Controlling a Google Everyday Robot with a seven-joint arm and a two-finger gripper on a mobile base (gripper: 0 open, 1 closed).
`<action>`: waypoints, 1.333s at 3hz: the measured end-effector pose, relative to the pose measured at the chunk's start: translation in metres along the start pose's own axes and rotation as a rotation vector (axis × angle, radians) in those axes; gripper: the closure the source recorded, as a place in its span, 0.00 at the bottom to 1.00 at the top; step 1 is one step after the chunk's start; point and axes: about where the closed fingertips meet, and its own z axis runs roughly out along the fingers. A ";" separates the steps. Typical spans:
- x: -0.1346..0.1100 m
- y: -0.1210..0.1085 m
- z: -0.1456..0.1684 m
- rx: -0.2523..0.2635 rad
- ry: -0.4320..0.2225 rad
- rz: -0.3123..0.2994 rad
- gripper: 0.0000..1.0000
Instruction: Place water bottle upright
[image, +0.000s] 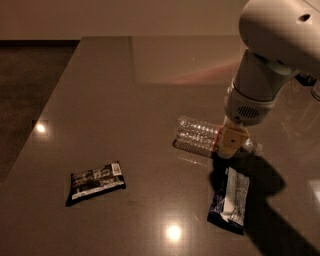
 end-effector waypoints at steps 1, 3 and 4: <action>-0.002 -0.003 -0.013 0.015 0.017 -0.057 0.64; -0.038 -0.031 -0.074 0.170 0.092 -0.427 1.00; -0.063 -0.057 -0.105 0.303 0.174 -0.653 1.00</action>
Offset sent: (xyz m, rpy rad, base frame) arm 0.0299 0.0124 0.0877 -0.1691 -0.1144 0.4349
